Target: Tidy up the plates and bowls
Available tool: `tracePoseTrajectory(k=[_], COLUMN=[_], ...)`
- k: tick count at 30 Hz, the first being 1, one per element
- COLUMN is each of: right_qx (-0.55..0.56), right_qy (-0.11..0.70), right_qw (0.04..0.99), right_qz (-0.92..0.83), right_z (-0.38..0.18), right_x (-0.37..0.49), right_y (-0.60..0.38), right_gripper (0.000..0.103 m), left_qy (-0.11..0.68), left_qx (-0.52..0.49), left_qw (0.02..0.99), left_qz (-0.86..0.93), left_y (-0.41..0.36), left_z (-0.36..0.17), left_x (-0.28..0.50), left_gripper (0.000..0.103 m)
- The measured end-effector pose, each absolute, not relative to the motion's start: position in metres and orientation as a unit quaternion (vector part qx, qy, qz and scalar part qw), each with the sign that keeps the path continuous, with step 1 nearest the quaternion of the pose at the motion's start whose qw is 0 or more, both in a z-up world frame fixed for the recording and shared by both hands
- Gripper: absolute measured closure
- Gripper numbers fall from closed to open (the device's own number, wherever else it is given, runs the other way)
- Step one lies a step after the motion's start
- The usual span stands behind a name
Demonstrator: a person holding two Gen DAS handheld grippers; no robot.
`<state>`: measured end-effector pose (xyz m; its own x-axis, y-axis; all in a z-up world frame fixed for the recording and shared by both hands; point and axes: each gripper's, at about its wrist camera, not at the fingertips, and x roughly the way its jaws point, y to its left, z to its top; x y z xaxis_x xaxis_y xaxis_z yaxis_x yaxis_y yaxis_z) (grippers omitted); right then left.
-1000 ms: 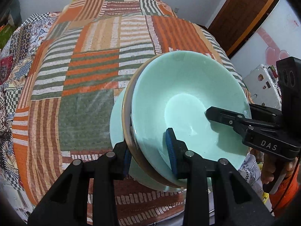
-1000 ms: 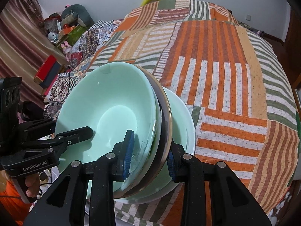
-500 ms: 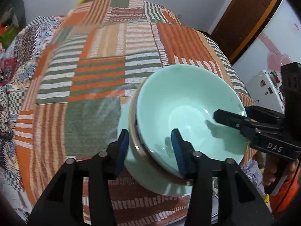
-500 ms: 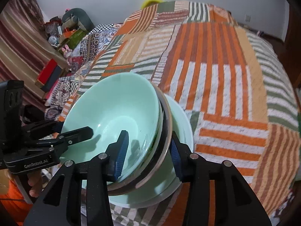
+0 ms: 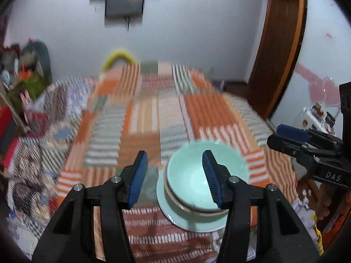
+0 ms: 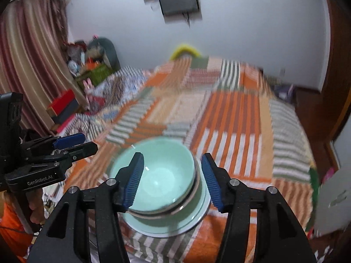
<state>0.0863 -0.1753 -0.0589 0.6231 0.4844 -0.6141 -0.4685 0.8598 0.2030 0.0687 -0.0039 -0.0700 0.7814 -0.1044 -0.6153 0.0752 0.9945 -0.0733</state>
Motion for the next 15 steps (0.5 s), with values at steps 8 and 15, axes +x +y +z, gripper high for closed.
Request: tracePoseTrajectory(k=[8, 15], right_qx=[0.015, 0.013], right_qy=[0.235, 0.165], right_qw=[0.933, 0.947], right_qz=[0.271, 0.274], right_z=[-0.003, 0.022], right_x=[0.041, 0.007], right_y=[-0.186, -0.188], right_gripper=[0.038, 0.019], left_qy=[0.219, 0.16], left_qx=[-0.018, -0.021], left_qw=[0.975, 0.987], left_qz=[-0.04, -0.029], left_y=[-0.011, -0.014], left_z=[-0.014, 0.005], left_x=[0.023, -0.01], left_gripper=[0.03, 0.001])
